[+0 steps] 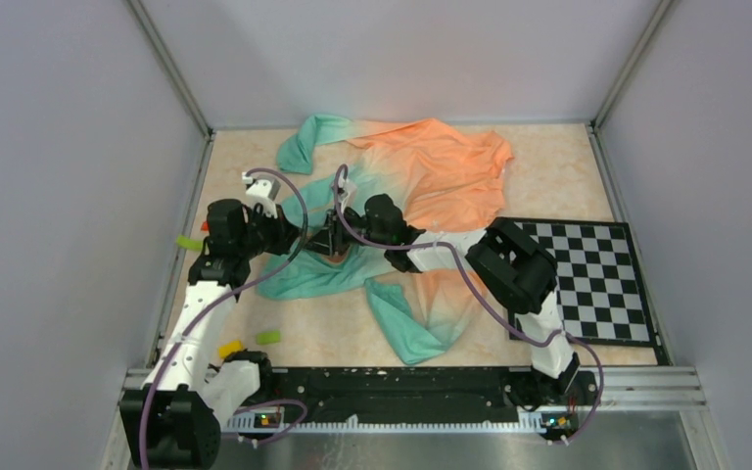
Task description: Zip up the jacket
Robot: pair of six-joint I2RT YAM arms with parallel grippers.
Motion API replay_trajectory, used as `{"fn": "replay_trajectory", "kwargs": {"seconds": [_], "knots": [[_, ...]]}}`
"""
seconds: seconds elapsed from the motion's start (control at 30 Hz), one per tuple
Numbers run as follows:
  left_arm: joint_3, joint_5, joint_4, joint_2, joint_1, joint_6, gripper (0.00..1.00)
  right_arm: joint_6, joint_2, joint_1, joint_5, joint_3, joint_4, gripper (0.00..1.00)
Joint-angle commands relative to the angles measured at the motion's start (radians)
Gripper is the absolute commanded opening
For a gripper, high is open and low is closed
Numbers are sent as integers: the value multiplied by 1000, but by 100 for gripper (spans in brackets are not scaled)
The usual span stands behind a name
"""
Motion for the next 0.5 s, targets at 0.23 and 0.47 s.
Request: {"fn": "replay_trajectory", "kwargs": {"seconds": [0.23,0.47], "knots": [[8,4,21,0,-3,8,0,-81,-58,10,44,9,12,32],[6,14,22,3,-3,8,0,-96,-82,11,65,-9,8,33]]}}
